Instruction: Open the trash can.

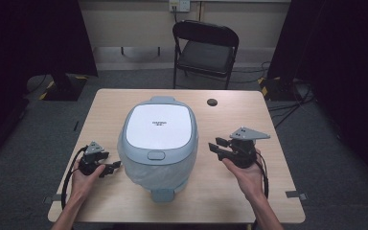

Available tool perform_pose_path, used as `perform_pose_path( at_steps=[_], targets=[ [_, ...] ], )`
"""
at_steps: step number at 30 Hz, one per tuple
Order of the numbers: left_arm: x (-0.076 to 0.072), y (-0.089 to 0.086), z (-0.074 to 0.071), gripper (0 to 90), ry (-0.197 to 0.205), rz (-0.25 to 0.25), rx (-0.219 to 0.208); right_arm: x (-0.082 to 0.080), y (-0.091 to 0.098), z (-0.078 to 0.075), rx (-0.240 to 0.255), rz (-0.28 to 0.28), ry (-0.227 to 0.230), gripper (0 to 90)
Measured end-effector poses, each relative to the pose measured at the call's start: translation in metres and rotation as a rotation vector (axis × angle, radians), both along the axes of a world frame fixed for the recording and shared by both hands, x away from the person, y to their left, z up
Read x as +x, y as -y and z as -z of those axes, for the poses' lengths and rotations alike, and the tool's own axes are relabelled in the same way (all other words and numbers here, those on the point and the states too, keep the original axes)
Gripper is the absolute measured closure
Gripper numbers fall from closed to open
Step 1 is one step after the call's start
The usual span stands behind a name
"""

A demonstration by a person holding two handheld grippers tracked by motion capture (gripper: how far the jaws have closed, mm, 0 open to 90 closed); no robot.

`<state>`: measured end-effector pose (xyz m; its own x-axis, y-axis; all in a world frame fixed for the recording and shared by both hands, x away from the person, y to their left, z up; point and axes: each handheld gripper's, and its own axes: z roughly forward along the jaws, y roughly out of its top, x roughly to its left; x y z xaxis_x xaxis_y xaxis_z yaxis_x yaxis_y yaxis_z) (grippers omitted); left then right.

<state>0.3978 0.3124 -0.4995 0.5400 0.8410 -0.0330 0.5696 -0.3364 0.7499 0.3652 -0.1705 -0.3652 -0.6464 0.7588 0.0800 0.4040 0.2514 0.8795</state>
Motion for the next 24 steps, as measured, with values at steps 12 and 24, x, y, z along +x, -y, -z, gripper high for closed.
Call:
perform_pose_path(
  at_steps=[12,24],
  targets=[
    [0.001,0.002,0.002,27.6,0.021,-0.016,0.021,-0.028,-0.013,-0.064,0.069,-0.157,0.141,87.3],
    [0.001,0.004,0.002,25.8,0.02,-0.033,0.021,-0.044,-0.065,-0.09,0.133,-0.419,0.148,90.0]
  ],
)
